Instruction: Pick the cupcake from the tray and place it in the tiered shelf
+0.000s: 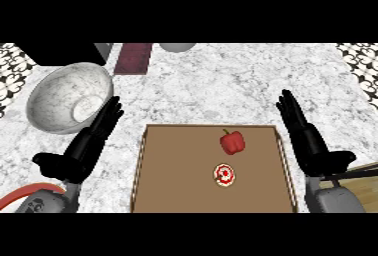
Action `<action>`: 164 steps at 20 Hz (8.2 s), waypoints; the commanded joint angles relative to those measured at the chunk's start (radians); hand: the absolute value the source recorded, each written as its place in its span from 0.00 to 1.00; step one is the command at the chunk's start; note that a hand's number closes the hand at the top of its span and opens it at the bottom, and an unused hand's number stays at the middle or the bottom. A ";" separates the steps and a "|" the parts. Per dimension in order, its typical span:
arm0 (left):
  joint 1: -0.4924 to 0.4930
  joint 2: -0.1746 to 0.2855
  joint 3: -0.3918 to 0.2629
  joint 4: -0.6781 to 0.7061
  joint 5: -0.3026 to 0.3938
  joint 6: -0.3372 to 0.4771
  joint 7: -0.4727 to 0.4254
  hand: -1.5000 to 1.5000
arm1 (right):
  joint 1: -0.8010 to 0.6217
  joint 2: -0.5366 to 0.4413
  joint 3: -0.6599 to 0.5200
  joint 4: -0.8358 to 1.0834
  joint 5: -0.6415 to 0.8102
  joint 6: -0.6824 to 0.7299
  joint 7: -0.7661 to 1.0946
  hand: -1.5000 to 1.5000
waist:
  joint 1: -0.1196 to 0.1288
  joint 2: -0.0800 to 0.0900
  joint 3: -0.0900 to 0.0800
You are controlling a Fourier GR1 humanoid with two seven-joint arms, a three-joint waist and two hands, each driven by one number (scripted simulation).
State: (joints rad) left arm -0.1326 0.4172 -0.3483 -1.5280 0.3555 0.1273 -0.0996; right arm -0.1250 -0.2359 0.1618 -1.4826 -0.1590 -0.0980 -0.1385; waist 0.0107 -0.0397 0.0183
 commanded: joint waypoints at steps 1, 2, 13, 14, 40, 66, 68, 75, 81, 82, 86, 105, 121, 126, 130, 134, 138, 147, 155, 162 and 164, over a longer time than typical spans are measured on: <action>-0.005 0.021 0.041 -0.069 -0.013 0.047 0.058 0.50 | -0.010 0.043 0.095 -0.015 0.025 0.056 -0.016 1.00 | 0.002 0.036 -0.017; -0.040 0.015 0.070 0.011 -0.033 0.074 0.022 0.50 | -0.099 0.007 0.116 -0.015 -0.007 0.151 0.026 1.00 | 0.012 0.040 -0.018; -0.036 0.004 0.146 -0.068 -0.074 0.276 0.181 0.50 | -0.329 0.067 0.120 0.101 -0.276 0.512 0.142 0.00 | 0.005 0.040 -0.017; 0.042 -0.019 0.135 -0.054 -0.092 0.279 0.104 0.50 | -0.310 0.025 0.118 0.073 -0.289 0.577 0.115 0.00 | 0.004 0.039 -0.017; 0.049 -0.045 0.151 -0.099 -0.137 0.272 0.159 0.50 | -0.466 -0.197 0.536 -0.441 0.468 0.761 0.627 0.00 | -0.010 0.040 -0.018; 0.039 -0.106 0.283 -0.127 -0.230 0.155 0.253 0.50 | -0.278 -0.076 0.543 -0.216 1.041 0.703 0.362 0.00 | -0.009 0.039 -0.018; 0.097 -0.108 0.277 -0.220 -0.243 0.176 0.263 0.50 | -0.238 -0.144 0.538 -0.158 1.062 0.618 0.249 0.00 | -0.006 0.039 -0.018; 0.051 -0.137 0.327 -0.104 -0.242 0.092 0.231 0.50 | -0.264 0.018 0.497 -0.087 1.137 0.636 0.222 0.00 | -0.008 0.040 -0.018; 0.064 -0.170 0.299 -0.240 -0.309 0.128 0.335 0.50 | -0.223 0.027 0.486 0.044 1.224 0.540 0.104 0.00 | -0.006 0.040 -0.018; 0.027 -0.195 0.344 -0.078 -0.282 0.094 0.199 0.50 | -0.229 0.045 0.467 0.003 1.223 0.604 0.133 0.00 | -0.010 0.040 -0.018; 0.000 -0.170 0.365 -0.111 -0.289 0.086 0.276 0.50 | -0.160 0.060 0.524 0.009 1.278 0.610 0.158 1.00 | -0.012 0.039 -0.018; 0.145 -0.172 0.454 -0.166 -0.279 0.108 0.247 0.50 | 0.504 -0.294 0.170 -0.210 1.165 0.147 0.065 1.00 | -0.171 0.013 -0.017; 0.196 -0.154 0.440 -0.242 -0.283 0.078 0.255 0.50 | 1.135 -0.300 -0.338 -0.884 0.447 0.033 -0.133 1.00 | -0.116 0.018 -0.021; 0.155 -0.206 0.389 -0.164 -0.313 0.085 0.198 0.50 | 1.241 -0.288 -0.644 -0.948 0.242 0.077 -0.149 1.00 | -0.089 0.029 -0.021; 0.124 -0.183 0.411 -0.178 -0.279 0.054 0.226 0.50 | 1.229 -0.299 -0.862 -0.874 0.008 0.170 -0.161 1.00 | -0.047 0.034 -0.020; 0.075 -0.194 0.383 -0.189 -0.306 0.072 0.283 0.50 | 1.186 -0.334 -1.034 -0.788 -0.158 0.260 -0.132 1.00 | -0.029 0.037 -0.019; 0.072 -0.238 0.341 -0.204 -0.349 0.099 0.274 0.50 | 1.068 -0.357 -1.059 -0.722 -0.167 0.304 -0.037 1.00 | -0.015 0.040 -0.019; 0.061 -0.188 0.412 -0.182 -0.286 0.018 0.307 0.50 | 0.723 -0.377 -0.876 -0.546 0.038 0.259 0.049 1.00 | -0.002 0.042 -0.018; 0.016 -0.205 0.420 -0.175 -0.323 0.033 0.330 0.50 | 0.499 -0.346 -0.805 -0.433 0.158 0.274 0.052 1.00 | -0.011 0.040 -0.018; 0.074 -0.240 0.399 -0.179 -0.343 0.032 0.275 0.50 | 0.333 -0.307 -0.741 -0.293 0.189 0.241 0.123 1.00 | -0.007 0.040 -0.018; 0.062 -0.258 0.396 -0.141 -0.349 0.029 0.234 0.50 | 0.274 -0.357 -0.748 -0.207 0.181 0.294 0.136 0.00 | -0.009 0.040 -0.018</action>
State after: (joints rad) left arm -0.0632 0.1688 0.0398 -1.6959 0.0092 0.1624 0.1602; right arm 0.2304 -0.5866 -0.5952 -1.7657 0.0363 0.1647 -0.0465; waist 0.0029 -0.0010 -0.0009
